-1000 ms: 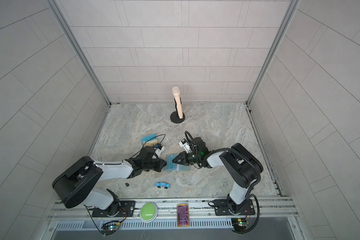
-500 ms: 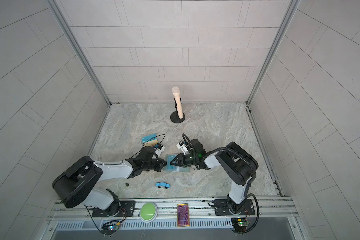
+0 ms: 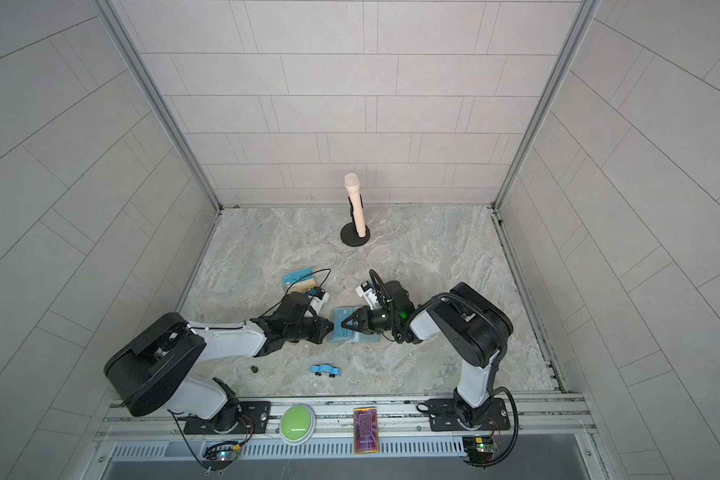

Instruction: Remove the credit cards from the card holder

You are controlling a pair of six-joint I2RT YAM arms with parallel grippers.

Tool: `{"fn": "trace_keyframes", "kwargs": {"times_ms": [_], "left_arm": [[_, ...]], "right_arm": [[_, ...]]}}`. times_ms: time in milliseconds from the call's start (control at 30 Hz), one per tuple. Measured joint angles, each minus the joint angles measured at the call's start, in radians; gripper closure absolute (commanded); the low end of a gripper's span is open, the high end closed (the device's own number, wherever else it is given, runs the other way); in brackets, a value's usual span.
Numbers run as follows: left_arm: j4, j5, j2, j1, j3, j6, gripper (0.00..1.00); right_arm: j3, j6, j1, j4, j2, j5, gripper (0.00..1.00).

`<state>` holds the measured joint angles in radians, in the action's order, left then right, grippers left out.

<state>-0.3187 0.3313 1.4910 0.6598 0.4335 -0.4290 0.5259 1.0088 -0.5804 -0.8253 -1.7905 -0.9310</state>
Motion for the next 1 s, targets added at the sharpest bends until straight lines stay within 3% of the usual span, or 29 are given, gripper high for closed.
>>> {"fn": "trace_keyframes", "kwargs": {"times_ms": [300, 600, 767, 1000], "left_arm": [[-0.001, -0.008, 0.000, 0.000, 0.000, -0.001, 1.00], [0.003, -0.024, -0.005, 0.000, 0.000, 0.000, 1.00], [0.023, -0.055, -0.023, 0.000, -0.002, -0.004, 0.99], [0.064, -0.082, -0.054, -0.003, -0.008, -0.007, 0.96]], "right_arm": [[-0.058, 0.036, 0.045, -0.091, 0.045, 0.000, 0.82], [-0.070, 0.008, 0.062, -0.042, 0.092, 0.016, 0.91], [-0.060, -0.064, 0.063, 0.106, 0.150, 0.049, 0.95], [0.071, -0.310, 0.069, 0.562, 0.303, 0.140, 0.96]]}}
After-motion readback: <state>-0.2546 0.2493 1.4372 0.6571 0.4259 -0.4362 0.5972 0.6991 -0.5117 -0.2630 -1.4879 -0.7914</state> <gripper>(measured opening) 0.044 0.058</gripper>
